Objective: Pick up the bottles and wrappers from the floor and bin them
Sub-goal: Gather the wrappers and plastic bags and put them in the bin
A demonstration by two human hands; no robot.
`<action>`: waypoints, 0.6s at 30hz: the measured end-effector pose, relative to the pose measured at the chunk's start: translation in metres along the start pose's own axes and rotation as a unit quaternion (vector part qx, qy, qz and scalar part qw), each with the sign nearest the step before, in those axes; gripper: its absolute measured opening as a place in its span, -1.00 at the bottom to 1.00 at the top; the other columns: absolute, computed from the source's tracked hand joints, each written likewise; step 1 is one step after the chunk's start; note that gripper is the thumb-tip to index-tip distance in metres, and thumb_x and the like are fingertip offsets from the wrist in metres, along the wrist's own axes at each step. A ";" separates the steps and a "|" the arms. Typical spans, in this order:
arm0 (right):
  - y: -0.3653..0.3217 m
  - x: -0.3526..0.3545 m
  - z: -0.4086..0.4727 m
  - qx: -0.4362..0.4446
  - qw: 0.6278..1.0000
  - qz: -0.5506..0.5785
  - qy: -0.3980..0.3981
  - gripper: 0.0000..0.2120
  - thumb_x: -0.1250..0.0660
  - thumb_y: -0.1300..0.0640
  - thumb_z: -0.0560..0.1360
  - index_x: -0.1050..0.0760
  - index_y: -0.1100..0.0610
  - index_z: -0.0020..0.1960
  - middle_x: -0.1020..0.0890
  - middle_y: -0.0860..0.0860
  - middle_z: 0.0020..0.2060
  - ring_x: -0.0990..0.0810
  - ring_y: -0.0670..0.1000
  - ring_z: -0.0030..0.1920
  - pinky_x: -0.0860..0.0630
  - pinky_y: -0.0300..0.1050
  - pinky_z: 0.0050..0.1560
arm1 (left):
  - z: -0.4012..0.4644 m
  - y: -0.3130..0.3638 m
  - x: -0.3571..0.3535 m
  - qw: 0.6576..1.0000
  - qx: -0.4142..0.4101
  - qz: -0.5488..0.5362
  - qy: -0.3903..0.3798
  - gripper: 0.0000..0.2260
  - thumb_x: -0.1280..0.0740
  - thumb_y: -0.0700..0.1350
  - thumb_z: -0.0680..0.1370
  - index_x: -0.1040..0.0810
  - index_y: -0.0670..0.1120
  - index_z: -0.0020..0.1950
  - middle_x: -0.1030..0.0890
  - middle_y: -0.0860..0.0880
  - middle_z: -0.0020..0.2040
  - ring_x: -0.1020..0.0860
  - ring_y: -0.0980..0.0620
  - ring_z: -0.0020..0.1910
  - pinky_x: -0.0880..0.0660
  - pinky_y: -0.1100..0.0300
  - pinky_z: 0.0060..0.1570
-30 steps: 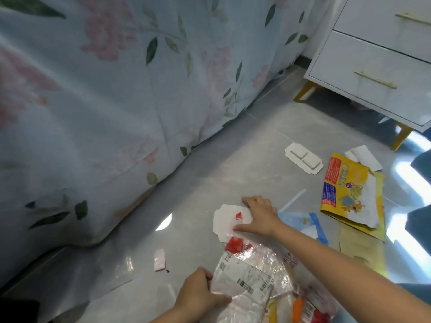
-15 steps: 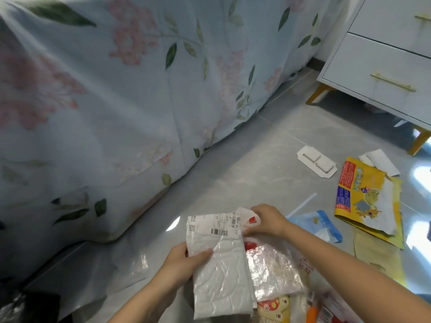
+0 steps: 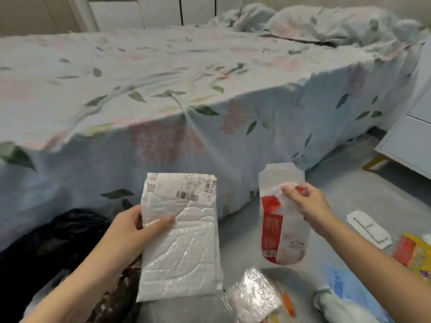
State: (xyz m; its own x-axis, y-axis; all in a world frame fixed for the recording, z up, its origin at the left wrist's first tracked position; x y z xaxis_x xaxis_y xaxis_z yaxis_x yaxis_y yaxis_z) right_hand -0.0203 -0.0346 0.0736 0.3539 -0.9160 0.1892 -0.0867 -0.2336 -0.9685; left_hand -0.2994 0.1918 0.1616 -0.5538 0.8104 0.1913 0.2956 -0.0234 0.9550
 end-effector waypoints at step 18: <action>-0.192 -0.123 -0.092 -0.026 0.913 0.365 -0.180 -0.54 -0.38 0.10 0.46 -0.46 0.22 0.31 -0.62 0.17 0.17 -0.64 0.17 0.12 -0.64 0.09 -0.10 | -0.025 0.012 0.029 0.908 0.161 -0.382 -0.052 -0.81 -0.30 -0.24 0.50 -0.64 -0.22 0.05 -0.72 -0.22 -0.09 -0.71 -0.10 -0.22 -0.66 -0.01 -0.26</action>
State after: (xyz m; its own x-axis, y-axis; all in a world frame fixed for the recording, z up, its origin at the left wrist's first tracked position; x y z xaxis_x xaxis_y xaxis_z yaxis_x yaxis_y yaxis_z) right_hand -0.1325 0.0929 0.2511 0.4670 -0.6690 -0.5782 -0.4627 0.3723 -0.8045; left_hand -0.3312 0.2003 0.1839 -0.6211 0.5695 -0.5384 0.0783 0.7286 0.6805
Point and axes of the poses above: each hand's wrist, its own z-axis towards the middle knuckle, its own x-axis out of the back of the hand, y = z × x, the point moved 1 cm from there along z, towards the middle knuckle
